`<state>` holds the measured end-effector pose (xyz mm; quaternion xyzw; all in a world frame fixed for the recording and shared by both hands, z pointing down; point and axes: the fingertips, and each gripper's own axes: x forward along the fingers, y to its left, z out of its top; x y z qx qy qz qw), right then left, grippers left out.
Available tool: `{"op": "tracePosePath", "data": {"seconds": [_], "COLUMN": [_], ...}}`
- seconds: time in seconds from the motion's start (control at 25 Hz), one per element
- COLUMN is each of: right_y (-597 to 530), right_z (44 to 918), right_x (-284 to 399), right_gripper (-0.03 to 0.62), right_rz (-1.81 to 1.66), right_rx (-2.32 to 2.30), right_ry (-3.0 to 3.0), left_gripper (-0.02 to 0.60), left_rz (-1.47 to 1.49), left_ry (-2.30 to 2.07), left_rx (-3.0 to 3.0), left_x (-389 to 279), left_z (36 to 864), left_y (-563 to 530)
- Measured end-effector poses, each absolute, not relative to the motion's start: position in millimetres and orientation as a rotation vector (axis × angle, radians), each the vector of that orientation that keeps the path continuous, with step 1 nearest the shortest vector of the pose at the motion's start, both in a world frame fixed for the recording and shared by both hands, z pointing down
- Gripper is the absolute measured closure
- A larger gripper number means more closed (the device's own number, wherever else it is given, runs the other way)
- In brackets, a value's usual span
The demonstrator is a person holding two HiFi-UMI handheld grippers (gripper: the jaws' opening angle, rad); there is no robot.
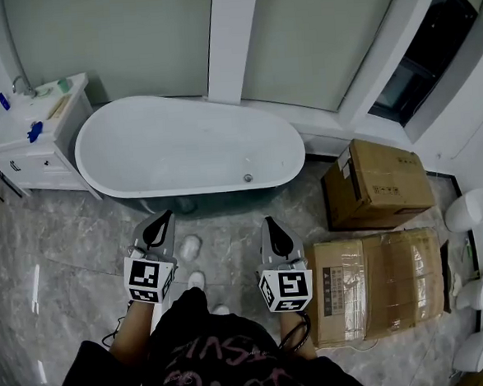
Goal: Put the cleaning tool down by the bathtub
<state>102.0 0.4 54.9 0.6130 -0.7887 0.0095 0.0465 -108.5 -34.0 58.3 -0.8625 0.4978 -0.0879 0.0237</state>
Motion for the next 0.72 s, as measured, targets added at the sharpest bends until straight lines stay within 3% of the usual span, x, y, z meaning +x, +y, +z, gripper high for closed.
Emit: {"op": "tracePosePath", "data": {"seconds": [0.72], "right_y": [12], "right_z": [59], "right_x": [88], "right_gripper": [0.583], "right_rz": [0.013], "right_rx": [1.863], "right_ry": [-2.418], "left_gripper": [0.581], "left_rz": [-0.238], "left_ry": [1.545], "left_rx": [-2.656], "left_x": [-118], "left_z": [54], "left_y": [-19]}}
